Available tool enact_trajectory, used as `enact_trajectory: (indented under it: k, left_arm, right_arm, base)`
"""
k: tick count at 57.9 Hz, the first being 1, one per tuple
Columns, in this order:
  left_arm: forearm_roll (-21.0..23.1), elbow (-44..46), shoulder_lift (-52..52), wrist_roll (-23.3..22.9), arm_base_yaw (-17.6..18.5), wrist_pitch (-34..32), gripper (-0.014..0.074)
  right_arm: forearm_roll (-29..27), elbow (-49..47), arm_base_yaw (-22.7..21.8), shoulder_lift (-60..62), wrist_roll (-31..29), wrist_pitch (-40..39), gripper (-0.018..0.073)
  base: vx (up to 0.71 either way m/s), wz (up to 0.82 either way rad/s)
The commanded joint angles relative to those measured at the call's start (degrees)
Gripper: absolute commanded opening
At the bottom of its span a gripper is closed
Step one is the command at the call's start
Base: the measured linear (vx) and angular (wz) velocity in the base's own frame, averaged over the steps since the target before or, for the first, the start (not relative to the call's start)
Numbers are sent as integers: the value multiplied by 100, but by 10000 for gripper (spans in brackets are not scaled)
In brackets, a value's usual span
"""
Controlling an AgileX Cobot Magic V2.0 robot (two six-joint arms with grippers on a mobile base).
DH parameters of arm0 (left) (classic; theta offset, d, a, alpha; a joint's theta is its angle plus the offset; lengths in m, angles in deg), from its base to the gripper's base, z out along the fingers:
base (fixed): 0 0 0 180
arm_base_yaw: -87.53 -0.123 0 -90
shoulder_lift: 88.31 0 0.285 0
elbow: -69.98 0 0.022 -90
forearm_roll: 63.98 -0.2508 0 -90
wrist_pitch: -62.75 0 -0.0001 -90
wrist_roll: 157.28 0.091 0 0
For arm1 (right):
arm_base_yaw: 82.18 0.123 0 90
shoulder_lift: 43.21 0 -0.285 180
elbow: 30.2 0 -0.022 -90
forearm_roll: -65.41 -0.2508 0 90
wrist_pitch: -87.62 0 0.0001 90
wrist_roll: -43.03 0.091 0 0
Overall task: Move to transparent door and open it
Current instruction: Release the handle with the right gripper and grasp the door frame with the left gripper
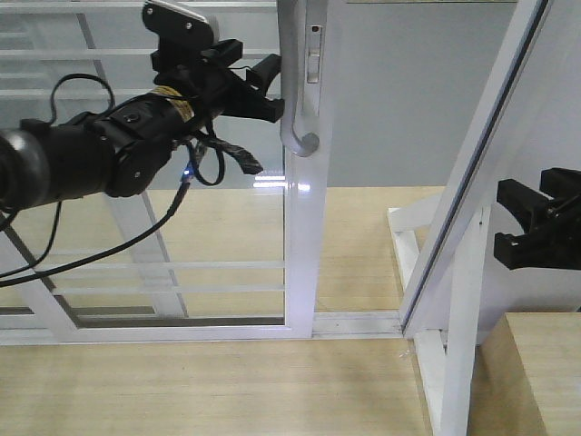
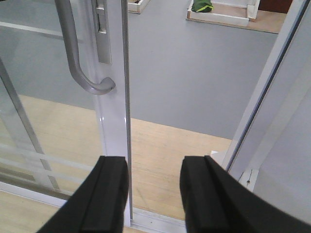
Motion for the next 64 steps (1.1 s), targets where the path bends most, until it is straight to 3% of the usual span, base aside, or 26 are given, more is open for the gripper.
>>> enact_trajectory:
  k: [1,29,47,64]
  left_arm:
    - [50,516,3,-95,89,-503,484]
    - [61,1833,-1093,-92,89,-208,484]
    - [85,1857,-1137,-85,-253,-134,457]
    - [476,1857,-1053,-51,-483,144,457]
  right_arm:
    - [96,-173,-31,29,-52,-344,352]
    - [96,-173,-31,29,-52,-253,352]
    - [96,-173,-31,29,-52,-253,352]
    - [96,-173,-31,29,-52,-253,352]
  base:
    - [0,0]
    - [0,0]
    - [0,0]
    - [0,0]
